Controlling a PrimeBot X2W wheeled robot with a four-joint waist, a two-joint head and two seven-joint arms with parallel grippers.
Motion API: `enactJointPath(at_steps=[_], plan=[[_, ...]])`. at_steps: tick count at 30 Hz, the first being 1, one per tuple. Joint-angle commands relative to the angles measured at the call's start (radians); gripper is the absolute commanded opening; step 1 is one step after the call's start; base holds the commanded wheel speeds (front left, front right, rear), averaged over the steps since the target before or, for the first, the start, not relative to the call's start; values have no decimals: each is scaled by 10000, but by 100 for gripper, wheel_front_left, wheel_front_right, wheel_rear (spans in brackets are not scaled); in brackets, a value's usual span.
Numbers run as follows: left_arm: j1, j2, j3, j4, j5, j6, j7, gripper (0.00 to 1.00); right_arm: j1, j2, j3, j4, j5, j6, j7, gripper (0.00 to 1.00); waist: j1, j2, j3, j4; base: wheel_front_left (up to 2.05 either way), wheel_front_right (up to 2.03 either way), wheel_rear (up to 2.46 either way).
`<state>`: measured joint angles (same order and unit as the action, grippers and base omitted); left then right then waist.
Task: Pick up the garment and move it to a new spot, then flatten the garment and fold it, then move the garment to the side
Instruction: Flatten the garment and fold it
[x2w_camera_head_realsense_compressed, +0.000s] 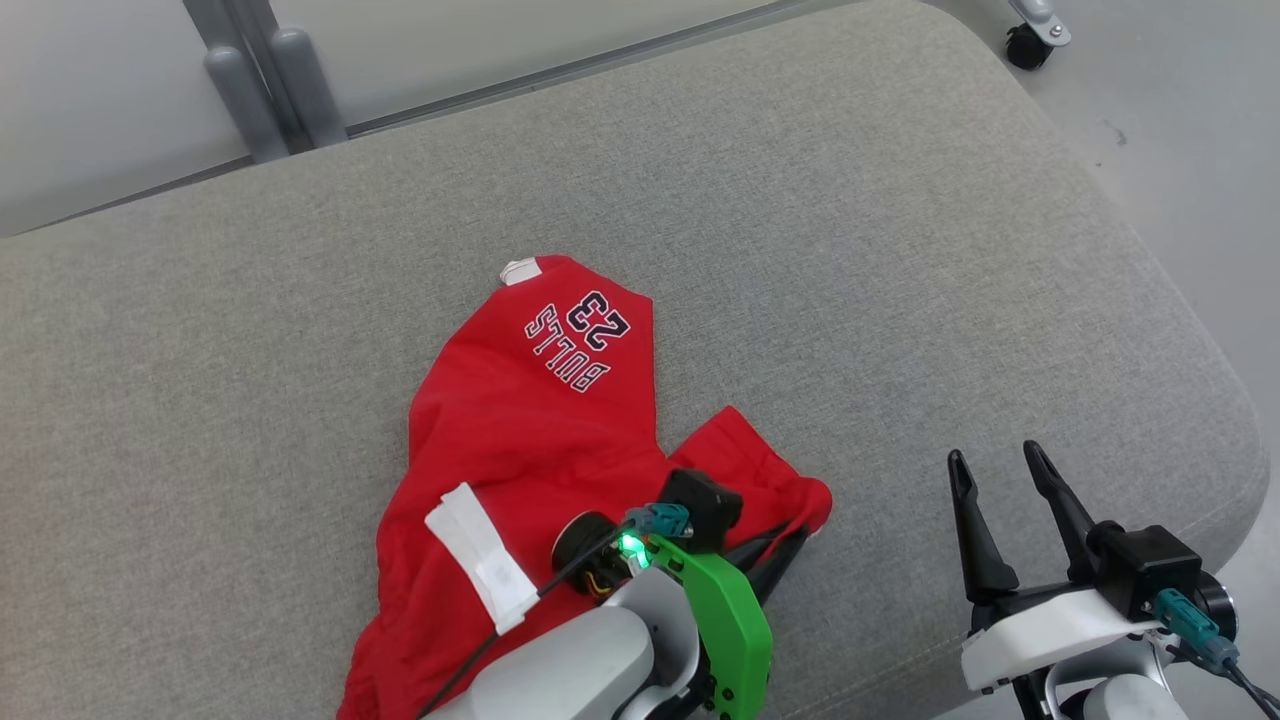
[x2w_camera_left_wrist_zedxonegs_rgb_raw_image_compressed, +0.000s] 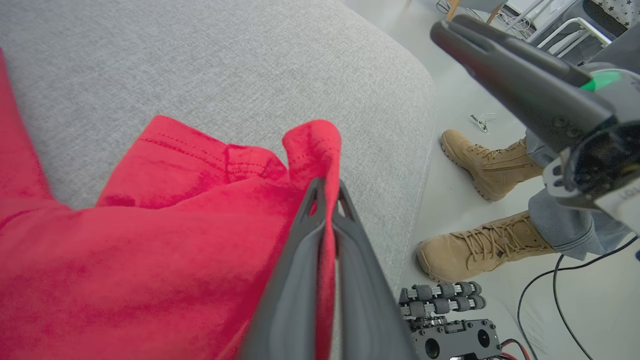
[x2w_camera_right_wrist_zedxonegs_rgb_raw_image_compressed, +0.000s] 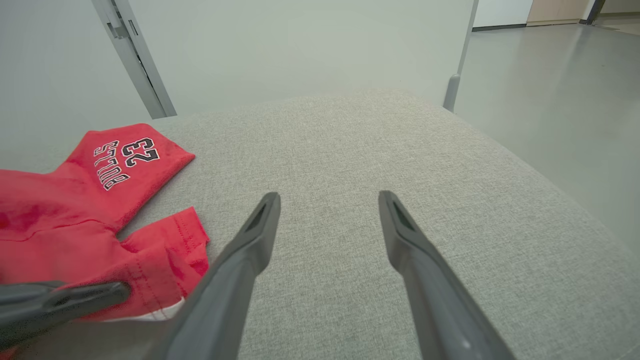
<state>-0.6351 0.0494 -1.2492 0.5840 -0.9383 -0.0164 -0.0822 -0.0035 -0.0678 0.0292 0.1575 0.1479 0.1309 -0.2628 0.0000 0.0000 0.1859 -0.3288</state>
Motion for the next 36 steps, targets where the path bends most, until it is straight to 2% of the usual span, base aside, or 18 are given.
enactJointPath(at_steps=[1, 4, 5, 7, 8, 12, 14, 18, 22, 29, 33, 36], plan=[[145, 89, 59, -100, -189, -19, 105, 0, 71, -17, -8, 4, -24, -3, -30, 100, 0, 0, 25, 5, 0, 0, 0], [312, 96, 244, -232, -538, -55, 272, 0, -8, -11, 27, 15, -13, -3, -30, 100, 0, 0, 72, -8, 0, 0, 0], [347, 96, 324, -201, -642, -14, 274, 8, -32, -9, 29, 16, -3, -3, -30, 100, 0, 0, 94, -8, 0, 0, 0], [223, 137, 284, -2, -497, 137, 300, 80, -89, 1, 61, 23, 7, -3, -30, 100, 0, 0, 134, -19, 0, 0, 0], [202, 132, 238, 132, -451, 162, 350, 100, -100, 9, 81, 43, -1, -3, -30, 100, 0, 0, 152, -35, 0, 0, 0], [246, 96, 146, 240, -537, -124, 572, 100, -149, 32, 96, 67, 19, -3, -30, 100, 0, 0, 203, -127, 0, 0, 0], [122, 146, 322, 122, -639, -109, 437, 100, -133, 50, 64, 49, 42, -3, -30, 100, 0, 0, 230, -151, 0, 0, 0], [-274, 348, 793, -218, -633, 157, 22, 100, -69, 62, -20, -2, 43, -3, -30, 100, 0, 0, 301, -119, 0, 0, 0], [-761, 528, 866, -246, -465, 353, 255, 100, -133, 90, 23, -3, 53, -3, -30, 100, 0, 0, 411, -66, 0, 0, 0], [-1184, 432, 167, 349, -73, -336, 1120, 100, -385, 121, 165, 28, 99, -3, -30, 100, 0, 0, 620, -153, 0, 0, 0], [-1343, 362, 20, 769, 194, -471, 1256, 100, -382, 135, 136, 30, 85, -3, -30, 100, 0, 0, 691, -209, 0, 0, 0], [-1386, 291, -42, 1058, 305, -561, 1354, 56, -351, 142, 148, 42, 95, -3, -30, 100, 0, 0, 740, -241, 0, 0, 0]])
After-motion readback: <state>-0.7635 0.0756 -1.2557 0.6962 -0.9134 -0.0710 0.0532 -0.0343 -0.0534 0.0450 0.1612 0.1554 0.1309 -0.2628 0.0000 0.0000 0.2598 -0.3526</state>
